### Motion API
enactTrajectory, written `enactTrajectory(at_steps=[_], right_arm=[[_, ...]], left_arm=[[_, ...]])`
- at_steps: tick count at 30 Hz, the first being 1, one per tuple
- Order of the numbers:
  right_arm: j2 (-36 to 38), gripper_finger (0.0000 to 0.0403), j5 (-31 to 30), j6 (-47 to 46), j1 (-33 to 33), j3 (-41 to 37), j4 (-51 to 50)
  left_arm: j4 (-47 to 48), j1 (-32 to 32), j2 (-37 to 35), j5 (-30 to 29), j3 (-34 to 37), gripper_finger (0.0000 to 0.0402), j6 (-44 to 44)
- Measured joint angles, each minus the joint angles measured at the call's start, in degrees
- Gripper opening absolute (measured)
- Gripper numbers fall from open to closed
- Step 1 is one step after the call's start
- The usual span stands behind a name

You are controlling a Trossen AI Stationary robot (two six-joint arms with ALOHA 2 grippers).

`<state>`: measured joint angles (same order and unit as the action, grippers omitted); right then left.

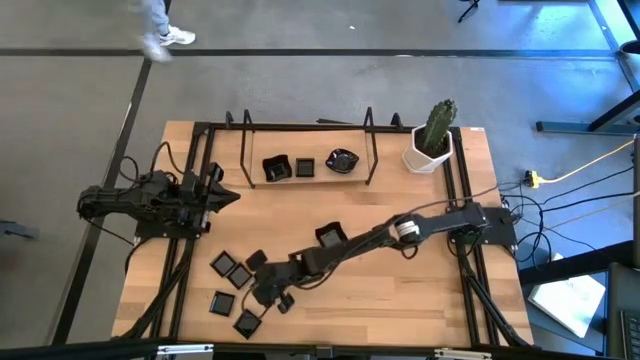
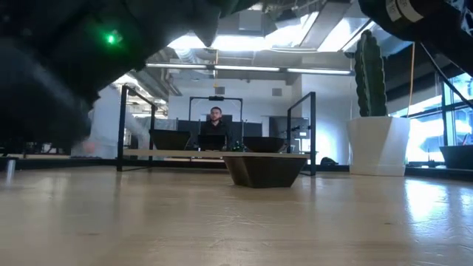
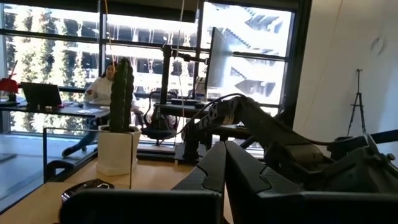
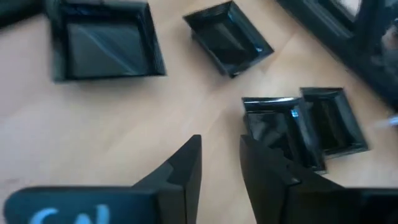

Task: Pick & Place Mini shaped plates
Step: Stack the square plate on top of the square plate on the shelf

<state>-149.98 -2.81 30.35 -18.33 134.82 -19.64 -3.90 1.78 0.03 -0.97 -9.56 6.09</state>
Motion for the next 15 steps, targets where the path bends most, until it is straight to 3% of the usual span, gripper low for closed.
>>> enactTrajectory(at_steps=[6,15], right_arm=[[-0.1,0.014,-4.1,3.1,-0.4,-0.7,4.1],[-0.1,0.0176,-0.2,3.2,0.7,-0.7,5.1]], left_arm=[[0.3,0.0,0.0,0.0,0.0,0.0006,-0.2],[0.8,0.0,0.0,0.0,0.0,0.0002,-0.2]])
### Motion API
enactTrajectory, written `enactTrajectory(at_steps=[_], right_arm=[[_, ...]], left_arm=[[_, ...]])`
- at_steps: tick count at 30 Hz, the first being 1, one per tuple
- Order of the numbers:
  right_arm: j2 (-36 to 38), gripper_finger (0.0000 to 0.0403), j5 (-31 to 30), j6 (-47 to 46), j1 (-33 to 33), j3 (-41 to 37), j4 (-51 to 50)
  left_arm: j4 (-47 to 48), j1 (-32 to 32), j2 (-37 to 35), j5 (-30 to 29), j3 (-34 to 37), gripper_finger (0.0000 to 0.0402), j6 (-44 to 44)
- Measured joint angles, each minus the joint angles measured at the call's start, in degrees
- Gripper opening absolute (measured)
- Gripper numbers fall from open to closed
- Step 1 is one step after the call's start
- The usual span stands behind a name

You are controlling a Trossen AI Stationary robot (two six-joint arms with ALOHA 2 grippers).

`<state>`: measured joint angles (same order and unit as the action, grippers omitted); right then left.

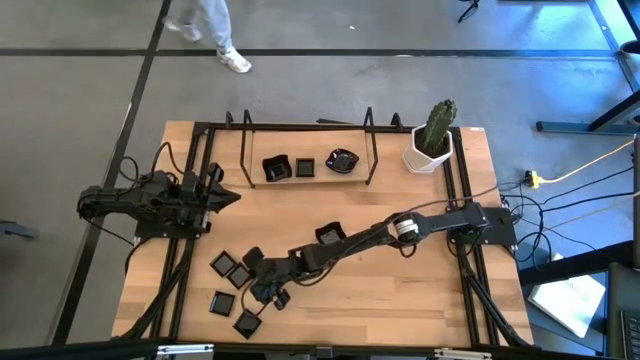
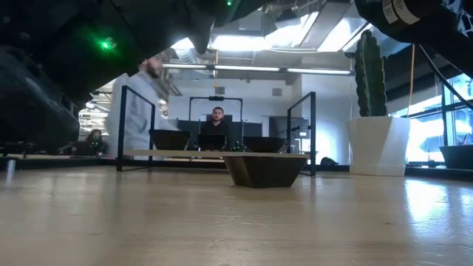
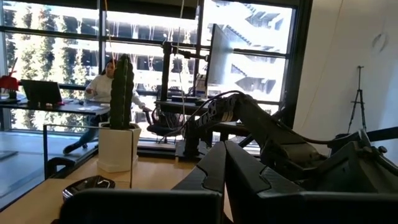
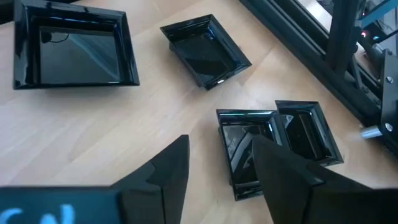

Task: Pick & Place Mini shaped plates
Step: Stack the square plate on top of the square plate on the shelf

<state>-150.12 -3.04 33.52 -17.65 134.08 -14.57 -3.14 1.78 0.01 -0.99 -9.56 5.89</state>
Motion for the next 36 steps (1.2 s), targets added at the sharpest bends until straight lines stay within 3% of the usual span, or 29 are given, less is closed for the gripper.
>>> enactTrajectory(at_steps=[7,15,36], right_arm=[[0.0,0.0176,0.4,0.0,0.7,0.0,0.6],[-2.0,0.0176,5.3,0.2,2.2,0.0,4.5],[-4.7,0.0165,5.9,-1.6,4.0,-0.1,7.0]], left_arm=[[0.0,0.0,0.0,-0.1,0.0,0.0009,0.0],[0.0,0.0,0.0,-0.9,0.0,0.0003,-0.2],[0.1,0.0,0.0,-0.9,0.0,0.0005,-0.1]])
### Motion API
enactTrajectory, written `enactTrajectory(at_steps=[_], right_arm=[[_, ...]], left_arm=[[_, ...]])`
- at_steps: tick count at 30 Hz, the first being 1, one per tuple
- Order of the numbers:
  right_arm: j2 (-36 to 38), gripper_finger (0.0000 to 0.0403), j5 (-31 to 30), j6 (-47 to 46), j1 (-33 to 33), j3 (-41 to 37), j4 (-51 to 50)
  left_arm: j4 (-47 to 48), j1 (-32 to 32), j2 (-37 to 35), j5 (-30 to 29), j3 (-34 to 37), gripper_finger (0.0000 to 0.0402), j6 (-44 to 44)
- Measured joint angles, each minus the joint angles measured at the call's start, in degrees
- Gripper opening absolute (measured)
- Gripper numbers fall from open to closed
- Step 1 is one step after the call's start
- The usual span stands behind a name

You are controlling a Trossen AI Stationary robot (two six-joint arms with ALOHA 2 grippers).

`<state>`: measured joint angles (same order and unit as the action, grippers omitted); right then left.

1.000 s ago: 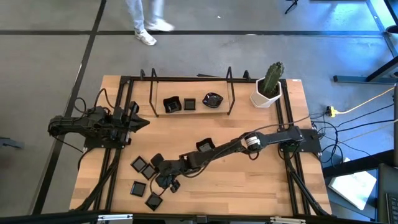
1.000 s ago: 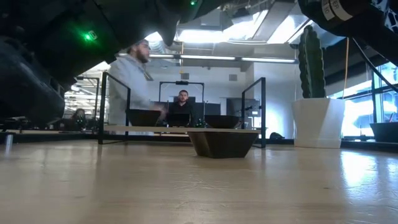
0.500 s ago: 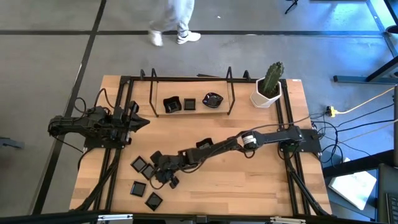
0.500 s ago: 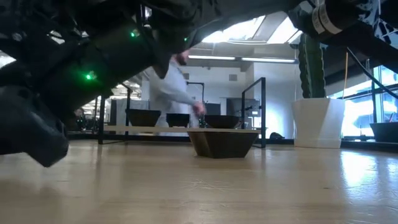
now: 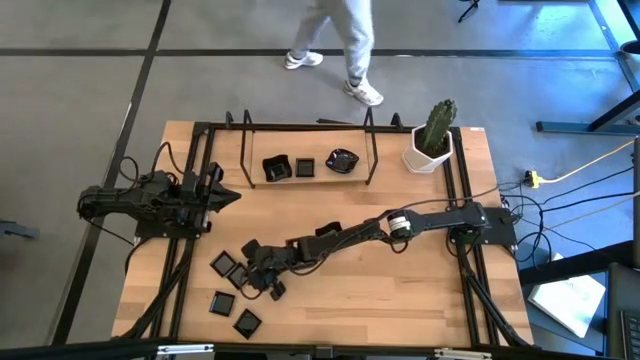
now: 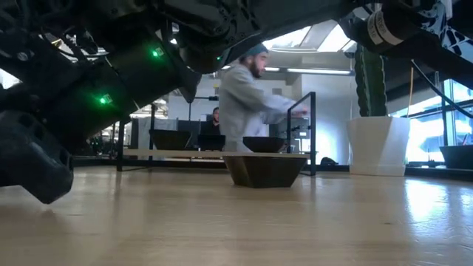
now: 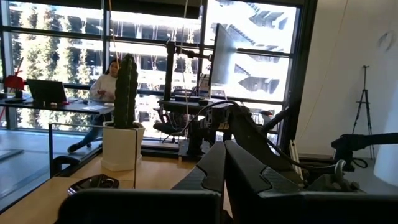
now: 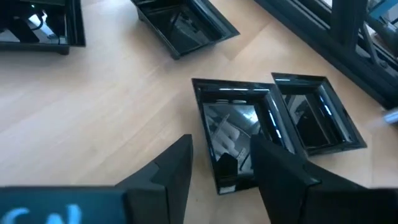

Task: Pick & Place Mini shaped plates
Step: Stack the square plate on top of the square plate on the shelf

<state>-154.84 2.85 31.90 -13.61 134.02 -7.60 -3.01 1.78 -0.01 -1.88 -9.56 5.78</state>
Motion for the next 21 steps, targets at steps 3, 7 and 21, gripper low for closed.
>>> enactTrajectory(at_steps=[3,7,21], right_arm=[[-0.3,0.0144,0.9,0.0,0.2,0.0,-0.1],[-0.4,0.0114,1.7,-0.2,0.2,0.1,-0.1],[-0.6,0.0009,-2.0,0.0,-0.3,0.1,0.7]], left_arm=[[0.0,0.0,0.0,0.0,0.0,0.0007,0.0],[0.3,0.0,0.0,0.0,0.0,0.0008,0.0],[0.9,0.0,0.0,0.0,0.0,0.0007,0.5]])
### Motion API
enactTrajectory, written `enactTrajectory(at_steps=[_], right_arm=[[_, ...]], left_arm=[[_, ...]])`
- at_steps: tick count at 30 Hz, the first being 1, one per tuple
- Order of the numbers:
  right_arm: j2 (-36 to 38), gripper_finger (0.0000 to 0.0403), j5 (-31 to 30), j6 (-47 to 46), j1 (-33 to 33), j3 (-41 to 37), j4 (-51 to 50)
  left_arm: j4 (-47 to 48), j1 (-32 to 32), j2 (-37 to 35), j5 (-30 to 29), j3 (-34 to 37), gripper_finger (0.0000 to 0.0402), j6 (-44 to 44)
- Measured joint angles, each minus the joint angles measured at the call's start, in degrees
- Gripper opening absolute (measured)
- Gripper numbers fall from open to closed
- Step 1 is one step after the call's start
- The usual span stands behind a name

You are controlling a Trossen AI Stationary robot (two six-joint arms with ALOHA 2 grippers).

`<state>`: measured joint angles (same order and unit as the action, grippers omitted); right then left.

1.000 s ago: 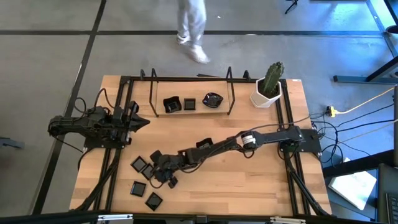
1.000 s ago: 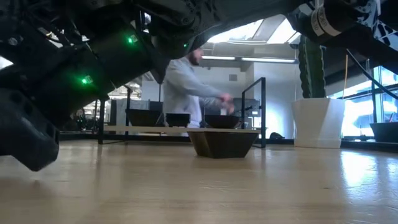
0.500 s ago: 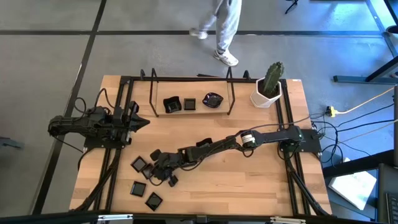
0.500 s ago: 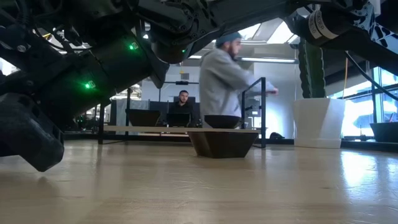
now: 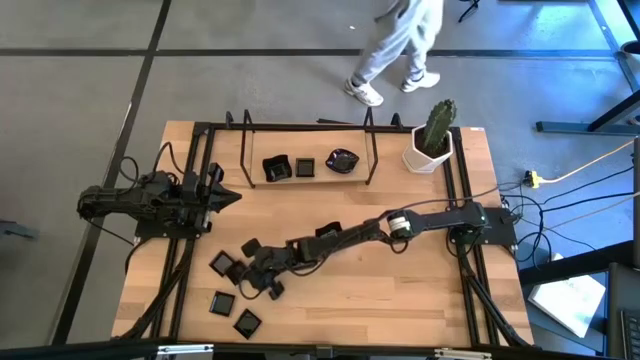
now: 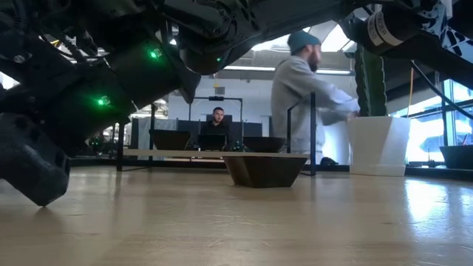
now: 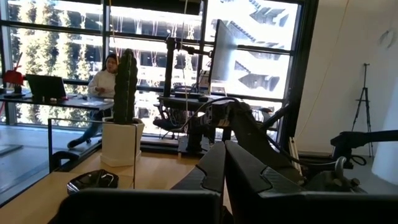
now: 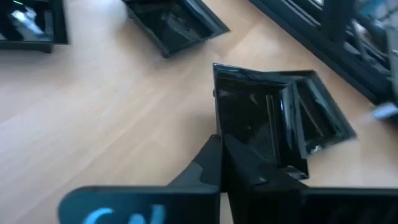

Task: Pick & Place Mini shaped plates
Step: Stack the square plate on top of the square plate on the shelf

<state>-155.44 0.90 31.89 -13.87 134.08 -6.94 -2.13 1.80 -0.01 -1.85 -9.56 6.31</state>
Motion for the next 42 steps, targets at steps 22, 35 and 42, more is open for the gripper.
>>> enactTrajectory(at_steps=[22,35,42], right_arm=[[16.1,0.0002,-40.6,6.6,-11.3,0.8,-28.5],[32.0,0.0001,-38.1,-14.6,0.2,1.0,-58.0],[31.2,0.0001,-27.1,-17.2,13.6,-0.5,-60.7]], left_arm=[[-0.9,0.0,0.0,4.5,0.0,0.0004,0.0],[-0.8,0.0,0.0,4.3,0.0,0.0004,-2.4],[-0.7,0.0,0.0,4.3,0.0,0.0008,-2.4]])
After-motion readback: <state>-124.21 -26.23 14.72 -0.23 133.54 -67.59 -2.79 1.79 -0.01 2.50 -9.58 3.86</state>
